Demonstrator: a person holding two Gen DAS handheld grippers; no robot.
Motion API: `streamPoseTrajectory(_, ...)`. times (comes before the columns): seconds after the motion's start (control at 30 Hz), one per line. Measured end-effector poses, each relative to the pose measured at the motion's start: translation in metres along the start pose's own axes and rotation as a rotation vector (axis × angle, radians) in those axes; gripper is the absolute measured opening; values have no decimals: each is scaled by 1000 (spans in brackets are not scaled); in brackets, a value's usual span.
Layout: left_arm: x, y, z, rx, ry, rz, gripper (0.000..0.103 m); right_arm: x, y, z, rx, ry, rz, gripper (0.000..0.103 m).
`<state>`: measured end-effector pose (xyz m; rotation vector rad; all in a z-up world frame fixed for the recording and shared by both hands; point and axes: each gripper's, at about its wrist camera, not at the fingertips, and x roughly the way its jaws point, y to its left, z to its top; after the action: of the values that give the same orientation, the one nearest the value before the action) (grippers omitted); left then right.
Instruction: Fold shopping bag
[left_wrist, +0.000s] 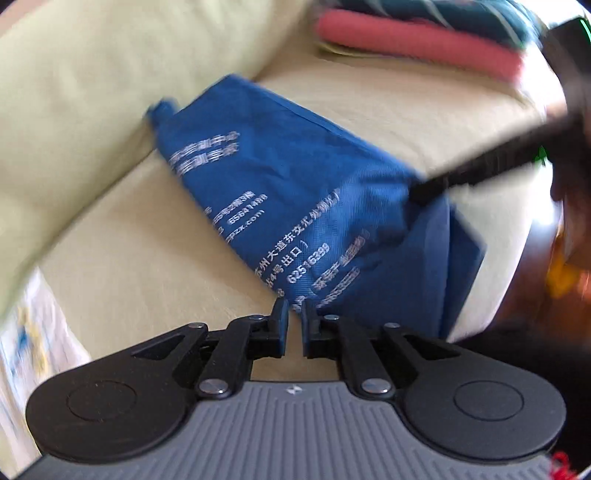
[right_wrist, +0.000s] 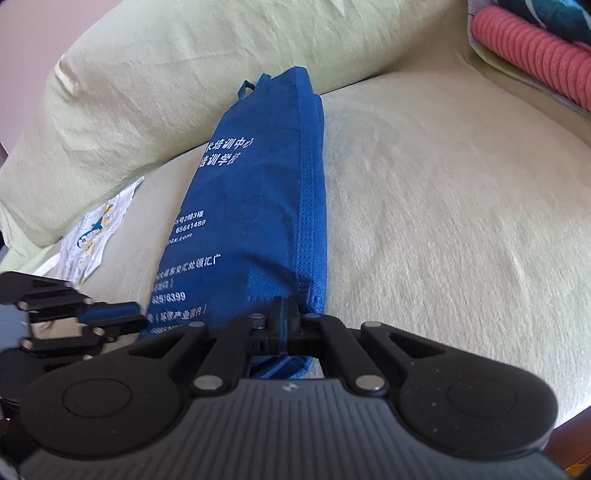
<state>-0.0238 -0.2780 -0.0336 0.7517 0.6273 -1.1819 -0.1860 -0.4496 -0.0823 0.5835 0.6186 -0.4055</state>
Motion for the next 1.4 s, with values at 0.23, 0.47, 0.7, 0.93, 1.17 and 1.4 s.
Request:
streamPoseTrajectory(0.23,23,-13,-5,-149,120,-2,15,-1,7,-2,-36,-12,-30,0)
streamPoseTrajectory(0.47,11,-25,-2,-177,123,38,14,1,16,-1,-84,-12,-67,0)
streamPoseTrajectory(0.7,26,-30,-10,-169,127,13,13,-16,24,-1,-120,-54,-56,9)
streamPoseTrajectory(0.93,29,-32,-11,-153,110,4,12,-43,26,-21,-190,-101,-26,15)
streamPoseTrajectory(1.17,18,-30,-12,-150,82,13,14,-25,20,-32,-198,-14,-99,15)
streamPoseTrajectory(1.4,25,-41,-14,-100,86,36,12,-51,42,-14,-264,-167,-67,16)
